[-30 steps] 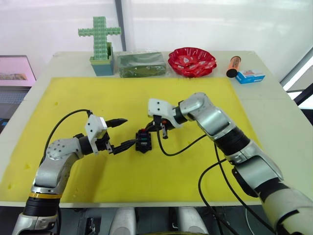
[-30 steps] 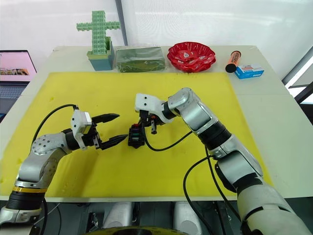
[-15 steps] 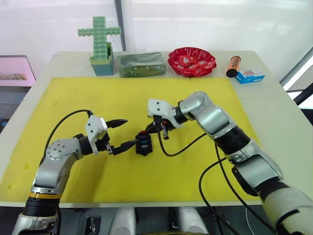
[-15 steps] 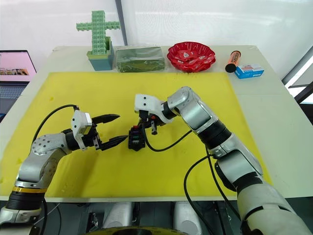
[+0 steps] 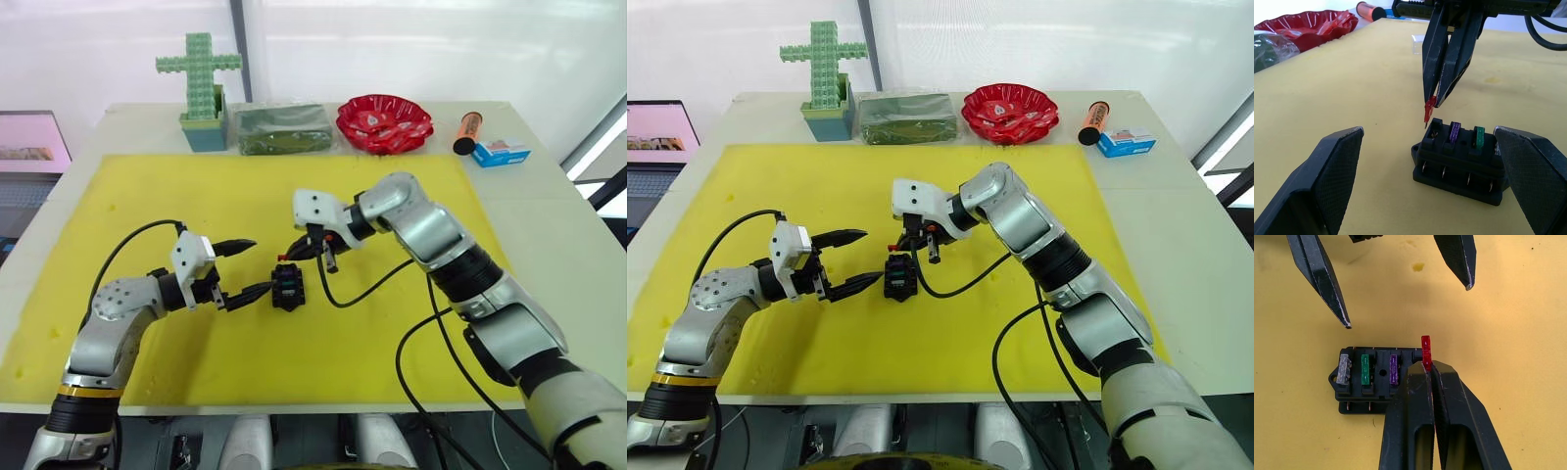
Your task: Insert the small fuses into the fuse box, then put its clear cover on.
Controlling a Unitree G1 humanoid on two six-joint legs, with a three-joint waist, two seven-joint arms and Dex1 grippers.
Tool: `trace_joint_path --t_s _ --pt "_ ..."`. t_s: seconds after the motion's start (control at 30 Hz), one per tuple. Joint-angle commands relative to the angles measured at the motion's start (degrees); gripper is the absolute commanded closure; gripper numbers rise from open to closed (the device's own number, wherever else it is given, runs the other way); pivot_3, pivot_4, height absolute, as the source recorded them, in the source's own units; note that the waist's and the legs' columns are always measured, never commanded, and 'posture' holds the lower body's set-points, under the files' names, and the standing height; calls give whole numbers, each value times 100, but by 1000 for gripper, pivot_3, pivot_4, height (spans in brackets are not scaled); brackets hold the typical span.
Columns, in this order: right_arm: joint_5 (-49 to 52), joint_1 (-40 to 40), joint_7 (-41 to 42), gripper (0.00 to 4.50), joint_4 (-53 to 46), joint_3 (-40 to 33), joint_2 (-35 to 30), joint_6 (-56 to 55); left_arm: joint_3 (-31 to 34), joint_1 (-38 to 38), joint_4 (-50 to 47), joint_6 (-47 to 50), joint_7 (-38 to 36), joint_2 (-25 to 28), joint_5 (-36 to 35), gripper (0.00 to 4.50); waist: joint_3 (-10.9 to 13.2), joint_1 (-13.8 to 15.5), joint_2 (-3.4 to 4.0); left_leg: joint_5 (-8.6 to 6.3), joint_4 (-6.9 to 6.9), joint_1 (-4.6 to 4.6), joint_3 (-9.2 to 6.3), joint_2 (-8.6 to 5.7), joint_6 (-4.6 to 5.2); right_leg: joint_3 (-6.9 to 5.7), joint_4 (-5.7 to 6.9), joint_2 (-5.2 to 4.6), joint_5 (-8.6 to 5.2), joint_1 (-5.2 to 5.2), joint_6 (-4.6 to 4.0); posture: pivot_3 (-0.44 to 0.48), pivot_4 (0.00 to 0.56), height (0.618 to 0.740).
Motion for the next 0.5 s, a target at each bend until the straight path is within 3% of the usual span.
trace_joint_path --t_s 0.03,0.5 --pt "-52 -123 42 4476 56 -15 18 -117 35 -3 -123 -92 -14 50 -5 0 0 2 0 0 0 0 0 0 0 0 0 0 0 0 0 0 150 740" --pt "-179 -119 61 4476 169 78 86 -64 80 54 -146 -93 38 66 7 0 0 3 0 0 0 0 0 0 0 0 0 0 0 0 0 0 150 740"
